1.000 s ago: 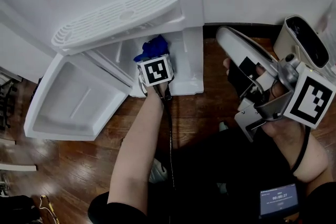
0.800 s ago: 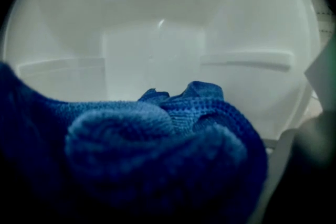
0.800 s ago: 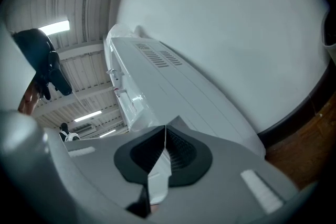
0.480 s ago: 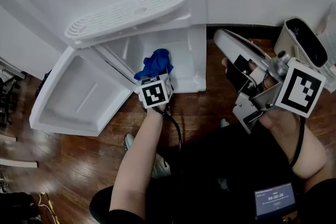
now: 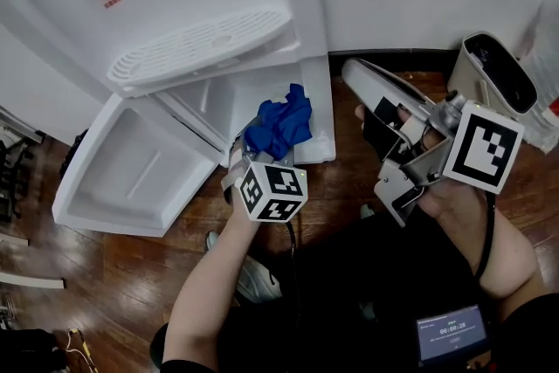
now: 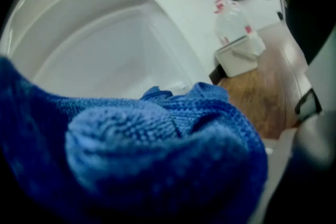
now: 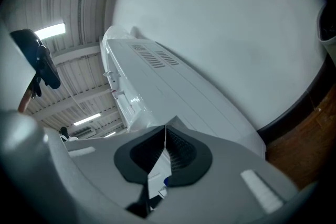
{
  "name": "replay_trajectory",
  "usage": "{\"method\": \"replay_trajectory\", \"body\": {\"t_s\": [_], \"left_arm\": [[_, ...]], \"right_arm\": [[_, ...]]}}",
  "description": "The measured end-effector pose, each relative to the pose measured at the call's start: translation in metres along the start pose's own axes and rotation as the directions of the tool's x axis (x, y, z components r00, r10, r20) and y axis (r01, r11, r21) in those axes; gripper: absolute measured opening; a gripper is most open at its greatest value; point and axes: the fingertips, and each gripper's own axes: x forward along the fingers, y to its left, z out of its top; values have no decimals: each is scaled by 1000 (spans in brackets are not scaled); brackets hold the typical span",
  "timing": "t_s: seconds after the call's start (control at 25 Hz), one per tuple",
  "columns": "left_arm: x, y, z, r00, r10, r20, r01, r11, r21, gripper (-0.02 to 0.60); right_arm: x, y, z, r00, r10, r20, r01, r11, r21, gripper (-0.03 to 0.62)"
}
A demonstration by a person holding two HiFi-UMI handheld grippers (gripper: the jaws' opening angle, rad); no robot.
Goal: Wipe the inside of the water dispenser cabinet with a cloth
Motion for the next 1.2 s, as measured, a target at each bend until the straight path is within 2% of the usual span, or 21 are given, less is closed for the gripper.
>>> {"method": "replay_trajectory", "body": {"t_s": [0.04, 0.08, 0.12, 0.2, 0.28, 0.32, 0.36, 0.52, 0.56, 0.68, 0.8, 0.84, 0.88, 0.96, 1.0, 1.04, 1.12, 1.16, 1.2], "left_arm": [[3, -1, 5, 1000, 14, 2, -14, 993, 118, 167], [8, -3, 7, 1000, 24, -5, -22, 973, 229, 167], [16, -7, 5, 999, 26, -19, -18, 942, 335, 167], [37, -19, -4, 998, 16, -62, 19, 855, 518, 167], [60, -28, -14, 995, 14, -102, 53, 773, 632, 167], [71, -31, -18, 993, 20, -114, 61, 749, 660, 167], [82, -31, -20, 992, 28, -122, 62, 740, 670, 167], [118, -16, -25, 989, 62, -136, 42, 757, 652, 167], [124, -11, -23, 988, 64, -138, 43, 754, 656, 167], [130, -1, -11, 991, 55, -119, 42, 725, 688, 167], [115, 5, 8, 997, 57, -59, 2, 702, 712, 167], [109, 9, 15, 997, 65, -39, -18, 701, 713, 168], [103, 14, 22, 997, 71, -23, -34, 710, 704, 169], [91, 21, 33, 998, 65, -13, -40, 747, 663, 169], [84, 20, 36, 998, 54, -13, -32, 758, 651, 169], [75, 16, 39, 999, 40, -11, -23, 755, 655, 169], [57, 4, 39, 1000, 12, 0, -9, 732, 682, 169], [47, -3, 38, 1000, -6, 6, 1, 732, 681, 169], [39, -9, 37, 1000, -24, 10, 11, 744, 668, 170]], "right_arm": [[0, 1, 0, 1000, 4, 1, -4, 1000, 10, 11], [0, 2, -1, 1000, 6, 1, -6, 1000, 16, 11], [0, 3, -1, 1000, 8, 0, -8, 1000, 20, 11], [1, 4, -2, 1000, 7, -1, -7, 1000, 29, 11], [1, 5, -2, 1000, 6, 1, -6, 999, 38, 11], [1, 5, -2, 1000, 5, 3, -5, 999, 38, 11], [0, 5, -1, 1000, 4, 5, -4, 999, 36, 11], [-1, 1, 1, 1000, 1, 11, -1, 999, 41, 11], [-2, -1, 1, 1000, 0, 13, -1, 999, 46, 11], [-3, -3, 3, 1000, 0, 20, -1, 999, 52, 11], [-2, -2, 3, 1000, 6, 16, -7, 999, 48, 11], [-1, -1, 3, 1000, 10, 14, -10, 999, 47, 11], [-1, 0, 3, 1000, 14, 12, -14, 999, 47, 11], [0, 1, 0, 1000, 18, 10, -19, 998, 61, 11], [1, 1, -3, 1000, 17, 8, -17, 997, 74, 11], [0, 0, -5, 1000, 13, 4, -13, 996, 87, 11], [0, -1, -7, 1000, 3, -1, -3, 995, 101, 11], [0, -1, -7, 1000, 1, -2, -1, 995, 100, 11], [0, 0, -6, 1000, 1, -2, -1, 996, 94, 11]]}}
